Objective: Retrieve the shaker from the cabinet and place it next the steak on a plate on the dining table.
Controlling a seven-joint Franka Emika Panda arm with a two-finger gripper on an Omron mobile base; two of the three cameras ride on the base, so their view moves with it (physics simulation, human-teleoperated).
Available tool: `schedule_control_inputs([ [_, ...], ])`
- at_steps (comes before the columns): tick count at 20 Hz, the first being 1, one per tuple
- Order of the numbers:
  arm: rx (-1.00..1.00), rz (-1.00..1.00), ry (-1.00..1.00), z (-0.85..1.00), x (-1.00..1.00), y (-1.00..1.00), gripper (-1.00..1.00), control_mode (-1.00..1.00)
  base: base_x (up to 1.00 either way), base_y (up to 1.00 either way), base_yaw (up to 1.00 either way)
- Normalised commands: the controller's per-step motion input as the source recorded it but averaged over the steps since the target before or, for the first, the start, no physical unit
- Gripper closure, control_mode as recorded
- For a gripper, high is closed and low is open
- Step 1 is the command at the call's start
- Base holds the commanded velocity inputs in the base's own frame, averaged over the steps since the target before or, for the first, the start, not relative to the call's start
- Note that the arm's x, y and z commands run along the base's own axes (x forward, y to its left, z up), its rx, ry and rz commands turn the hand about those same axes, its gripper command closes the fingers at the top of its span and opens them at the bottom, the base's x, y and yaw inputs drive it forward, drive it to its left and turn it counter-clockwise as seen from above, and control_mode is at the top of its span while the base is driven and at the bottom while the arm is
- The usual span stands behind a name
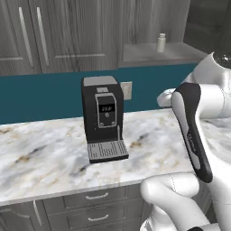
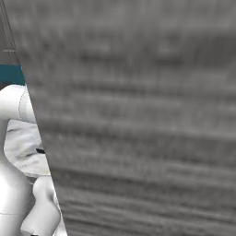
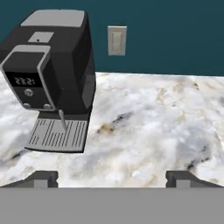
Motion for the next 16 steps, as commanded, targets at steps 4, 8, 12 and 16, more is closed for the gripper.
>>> schedule_control_inputs([
  [4, 0.01, -0.02, -0.03, 0.59, -0.11, -0.22, -1.00, -1.00, 0.00, 0.00, 0.00],
  [8, 0.00, 0.00, -0.09, 0.71, -0.03, -0.12, -1.00, -1.00, 0.00, 0.00, 0.00],
  [12, 0.00, 0.00, -0.11, 0.51, 0.00, -0.23, -1.00, -1.00, 0.00, 0.00, 0.00],
  [16, 0.00, 0.00, -0.26, 0.30, 0.00, -0.16, -1.00, -1.00, 0.00, 0.00, 0.00],
])
